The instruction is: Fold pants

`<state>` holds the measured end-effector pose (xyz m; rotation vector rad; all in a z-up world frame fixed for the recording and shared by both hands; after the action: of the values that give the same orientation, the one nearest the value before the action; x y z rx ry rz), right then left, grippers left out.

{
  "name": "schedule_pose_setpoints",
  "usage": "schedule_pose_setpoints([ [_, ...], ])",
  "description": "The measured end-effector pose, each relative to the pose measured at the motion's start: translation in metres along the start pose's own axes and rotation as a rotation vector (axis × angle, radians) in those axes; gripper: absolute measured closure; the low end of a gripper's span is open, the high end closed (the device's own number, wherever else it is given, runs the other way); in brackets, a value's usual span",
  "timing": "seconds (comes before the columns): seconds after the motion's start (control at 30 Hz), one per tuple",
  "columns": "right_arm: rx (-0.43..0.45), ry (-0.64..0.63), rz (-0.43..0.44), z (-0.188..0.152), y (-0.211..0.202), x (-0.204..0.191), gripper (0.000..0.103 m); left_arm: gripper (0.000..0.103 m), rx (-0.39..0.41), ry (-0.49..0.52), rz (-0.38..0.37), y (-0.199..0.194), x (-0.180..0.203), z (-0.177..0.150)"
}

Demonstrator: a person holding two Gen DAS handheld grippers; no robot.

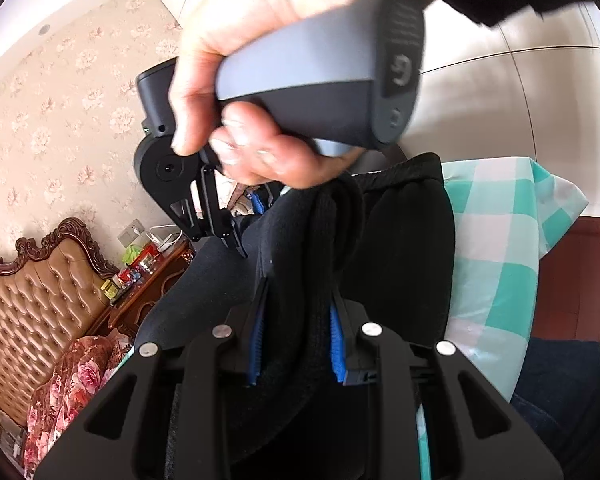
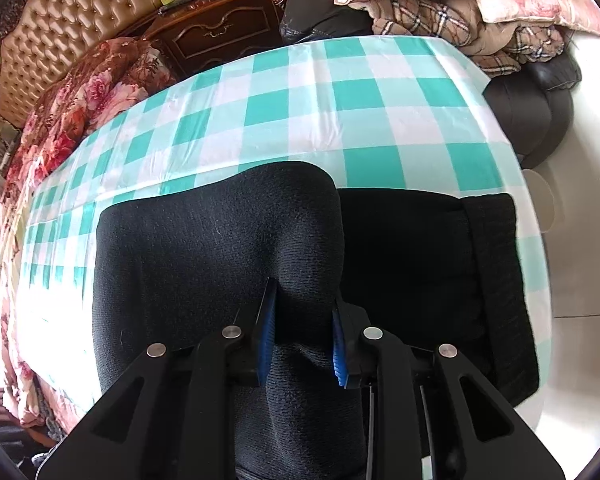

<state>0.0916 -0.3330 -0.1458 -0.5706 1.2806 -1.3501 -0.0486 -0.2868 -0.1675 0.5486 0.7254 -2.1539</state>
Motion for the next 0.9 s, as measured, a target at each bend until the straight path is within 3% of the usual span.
schedule_pose_setpoints([
  [0.3,-0.032,0.007,0.18,0.002,0.013,0.028,0.08,0.077,-0.017,0.085,0.002,0.01,0.014,0.002],
  [0.47,0.0,-0.033,0.219,0.016,-0.018,0.049,0.08,0.077,0.015,0.157,0.013,0.018,0.025,0.035],
  [0.63,0.064,-0.037,0.192,0.019,-0.049,0.087,0.081,0.077,0.032,0.207,-0.022,0.028,0.053,0.063],
  [0.77,0.067,0.019,0.139,0.006,-0.024,0.12,0.081,0.077,-0.028,0.253,-0.113,0.049,0.093,0.058],
  [0.9,0.116,0.024,0.148,0.001,-0.014,0.125,0.08,0.077,-0.017,0.292,-0.098,0.054,0.103,0.051],
])
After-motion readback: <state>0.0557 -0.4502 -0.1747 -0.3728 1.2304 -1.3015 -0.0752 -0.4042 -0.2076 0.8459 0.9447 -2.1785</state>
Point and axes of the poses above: each gripper's, at about its wrist camera, not at the fingertips, and y roughly the way its jaws point, x to its right, z to its top, the point moved 3 cm from there along y, roughly the way its jaws point, and after that the axes turned 10 degrees about z, right-handed, at the moved point
